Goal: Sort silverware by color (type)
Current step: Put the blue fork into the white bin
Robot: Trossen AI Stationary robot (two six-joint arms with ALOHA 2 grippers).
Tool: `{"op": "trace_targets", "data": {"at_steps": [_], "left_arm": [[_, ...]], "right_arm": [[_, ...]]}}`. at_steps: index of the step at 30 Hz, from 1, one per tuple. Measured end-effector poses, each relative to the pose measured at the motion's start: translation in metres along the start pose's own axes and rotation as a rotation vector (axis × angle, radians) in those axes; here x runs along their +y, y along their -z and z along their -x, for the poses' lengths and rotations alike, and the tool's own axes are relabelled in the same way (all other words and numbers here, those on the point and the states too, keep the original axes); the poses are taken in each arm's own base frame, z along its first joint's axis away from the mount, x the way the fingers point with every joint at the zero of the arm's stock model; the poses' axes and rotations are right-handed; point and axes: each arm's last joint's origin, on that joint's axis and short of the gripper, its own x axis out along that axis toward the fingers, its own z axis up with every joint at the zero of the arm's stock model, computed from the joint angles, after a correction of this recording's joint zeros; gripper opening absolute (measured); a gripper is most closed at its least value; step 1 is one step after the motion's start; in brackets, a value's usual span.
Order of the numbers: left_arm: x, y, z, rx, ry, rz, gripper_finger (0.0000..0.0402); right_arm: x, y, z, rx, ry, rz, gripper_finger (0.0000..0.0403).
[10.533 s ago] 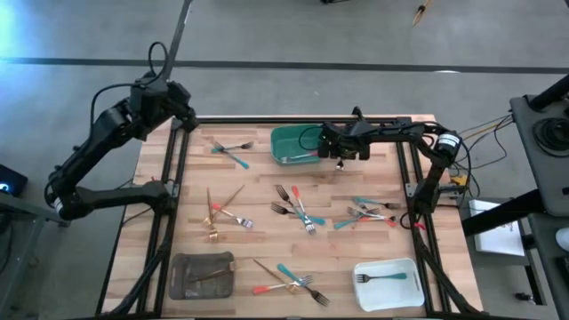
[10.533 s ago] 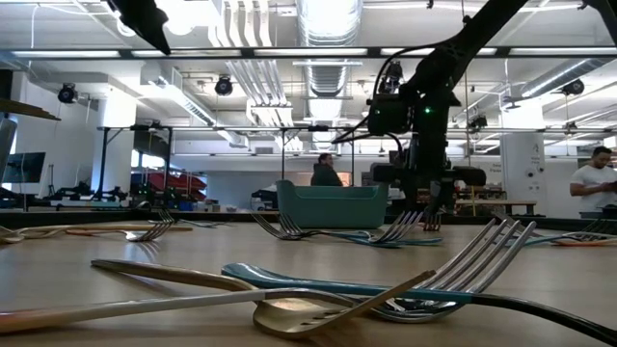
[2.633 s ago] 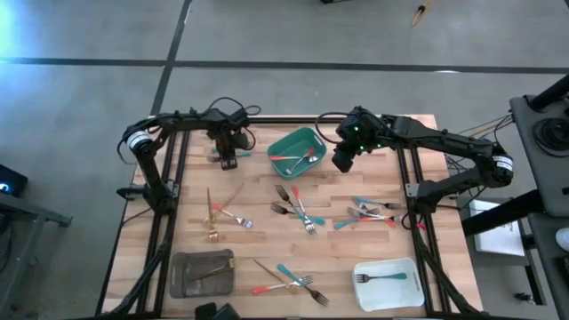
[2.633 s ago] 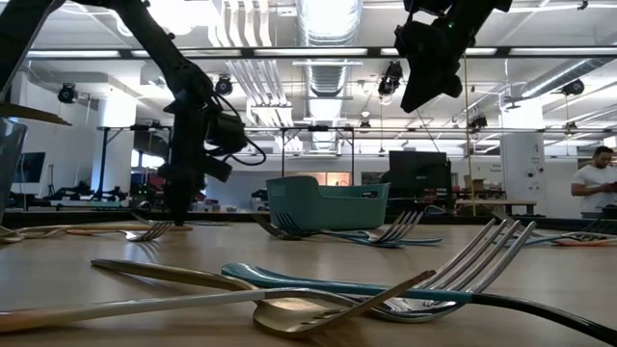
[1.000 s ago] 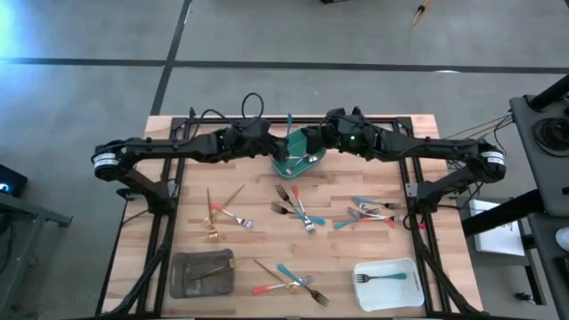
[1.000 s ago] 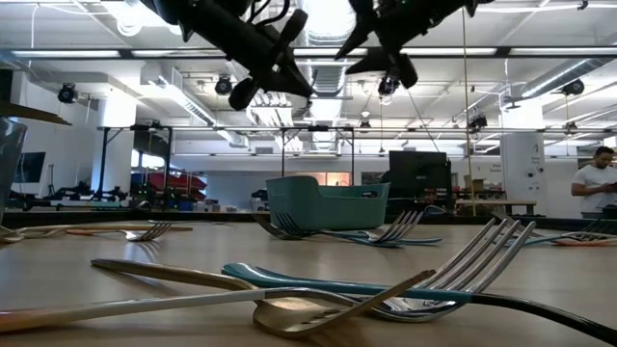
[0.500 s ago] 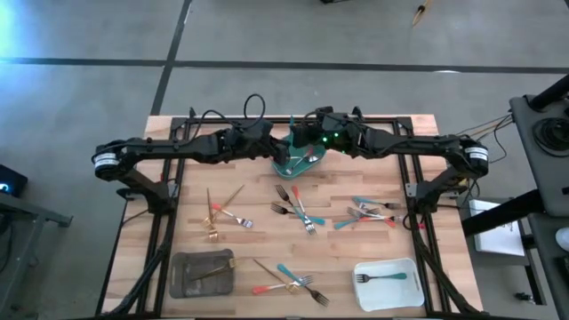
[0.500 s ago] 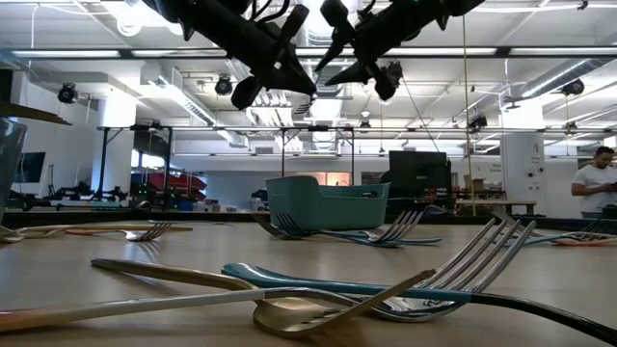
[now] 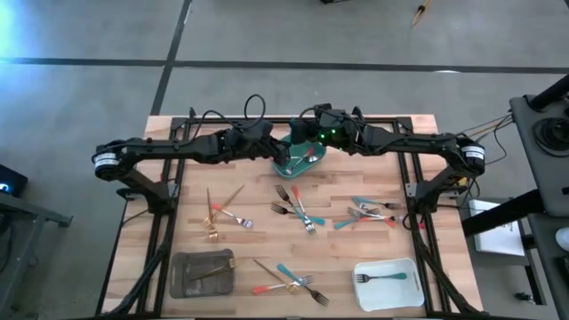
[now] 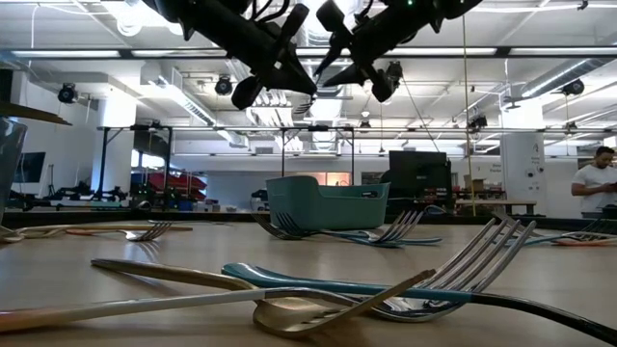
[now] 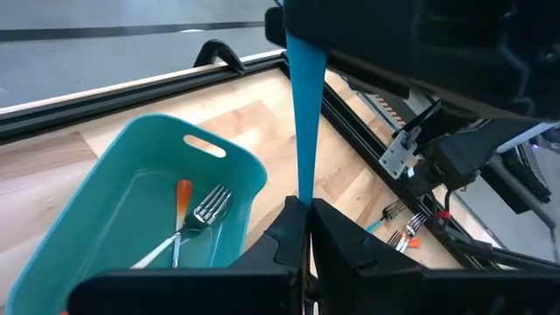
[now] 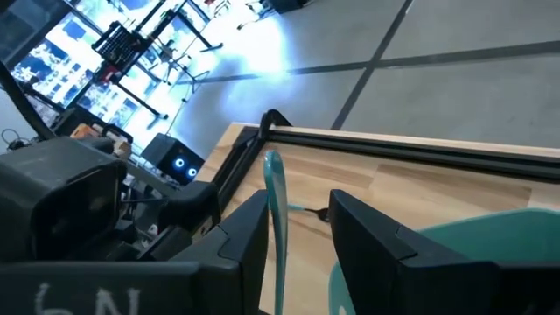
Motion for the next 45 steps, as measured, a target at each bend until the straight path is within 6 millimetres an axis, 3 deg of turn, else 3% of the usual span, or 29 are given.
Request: {"op": "trace_targets", "data": {"at_steps": [12, 20, 33, 38, 45], "left_arm": [[0.0, 0.0, 0.0, 0.001, 0.001, -0.005, 0.0], [0.0, 0.001, 0.0, 0.003, 0.0, -0.005, 0.0], [-0.001, 0.0, 0.001, 0.009, 0.015, -0.098, 0.0017], [-0.002, 0.004, 0.001, 0.092, 0.102, -0.122, 0.0051], [-0.001, 0.015, 0.003, 0.265, 0.202, -0.177, 0.0072]], "right_arm": [[-0.003, 0.004, -0.007, 0.012, 0.017, 0.005, 0.0106], [-0.003, 0.004, -0.006, 0.012, 0.011, 0.052, 0.0016], [-0.008, 0.001, -0.003, 0.057, 0.024, 0.158, 0.0009], [-0.013, -0.004, 0.02, 0.221, 0.007, 0.245, 0.0009], [-0.009, 0.005, 0.086, 0.535, -0.081, 0.435, 0.0009]]}}
